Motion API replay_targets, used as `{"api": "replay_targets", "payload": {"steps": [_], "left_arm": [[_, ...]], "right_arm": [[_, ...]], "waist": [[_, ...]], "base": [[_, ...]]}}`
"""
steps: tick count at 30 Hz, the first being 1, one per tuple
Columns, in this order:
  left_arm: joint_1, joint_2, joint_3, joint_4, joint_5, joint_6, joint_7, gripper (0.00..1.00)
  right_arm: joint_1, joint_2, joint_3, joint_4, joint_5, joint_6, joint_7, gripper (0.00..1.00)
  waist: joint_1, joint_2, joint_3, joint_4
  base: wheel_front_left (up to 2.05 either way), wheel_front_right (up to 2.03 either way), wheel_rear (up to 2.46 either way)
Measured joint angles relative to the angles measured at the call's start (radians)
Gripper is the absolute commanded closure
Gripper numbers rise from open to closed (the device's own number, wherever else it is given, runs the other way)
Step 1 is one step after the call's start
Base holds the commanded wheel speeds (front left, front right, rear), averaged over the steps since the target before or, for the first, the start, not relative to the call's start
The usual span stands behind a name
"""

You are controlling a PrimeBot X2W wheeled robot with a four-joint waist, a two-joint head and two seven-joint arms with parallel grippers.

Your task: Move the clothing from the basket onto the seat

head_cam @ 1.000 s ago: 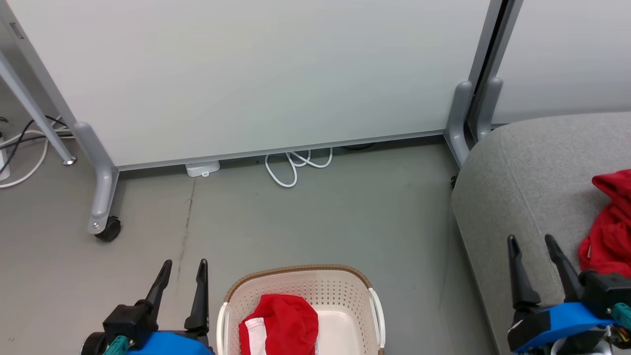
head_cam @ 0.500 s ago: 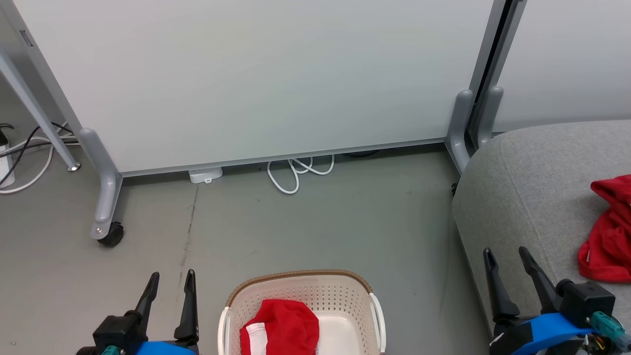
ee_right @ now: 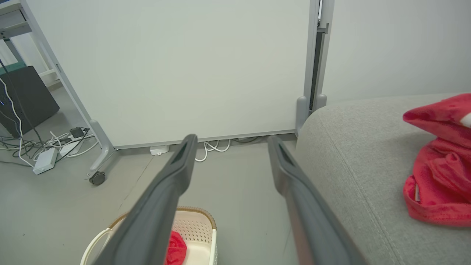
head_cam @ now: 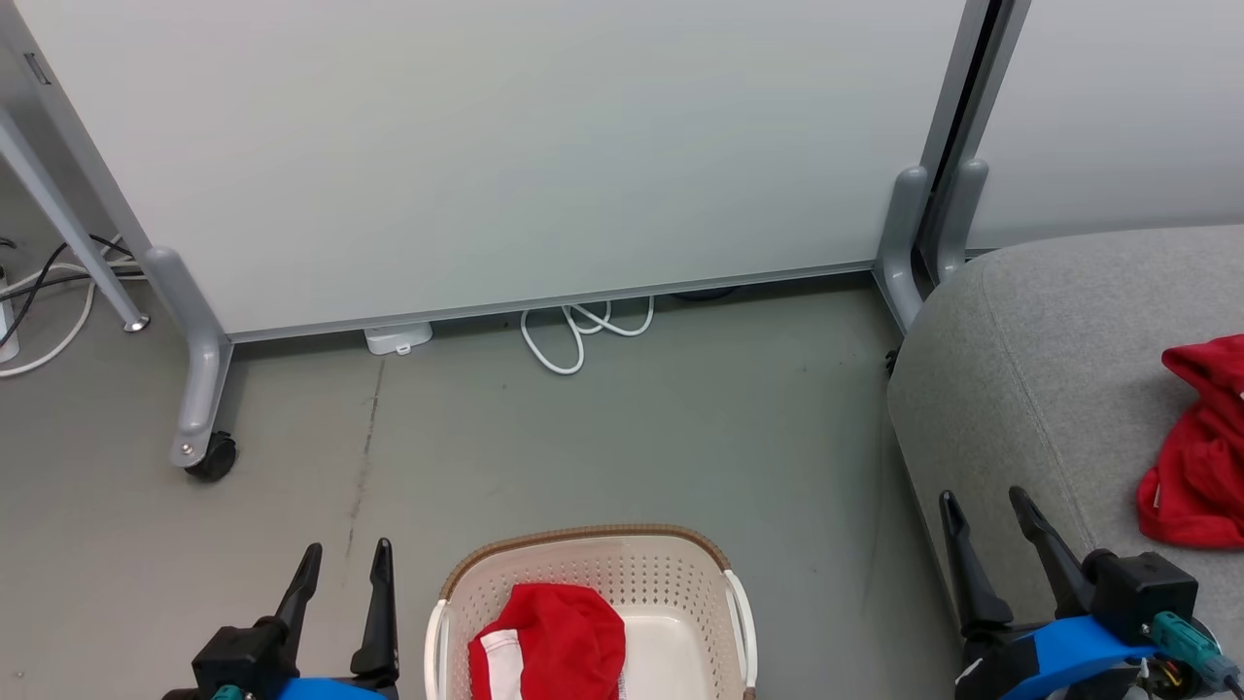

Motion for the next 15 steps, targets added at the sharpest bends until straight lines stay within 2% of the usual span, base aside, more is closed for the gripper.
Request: {"api": "replay_targets", "payload": {"steps": [6,15], "left_arm": [[-0.012,0.000,-0.017,0.014,-0.003,0.000,0.000,0.00],[-0.116,0.009,-0.058,0.066,-0.021,0.000,0.000,0.00]], "right_arm": [[-0.010,0.000,0.016,-0.022,-0.002,0.000,0.005,0.00],[-0.121,0.000,0.069,-0.062,-0.007,0.000,0.002,0.00]], "waist": [[0.0000,0.0000,0.043,-0.011],[0.0002,0.0000,0.191,-0.057]], "base": [[0.00,0.00,0.00],[0.00,0.00,0.00]]}}
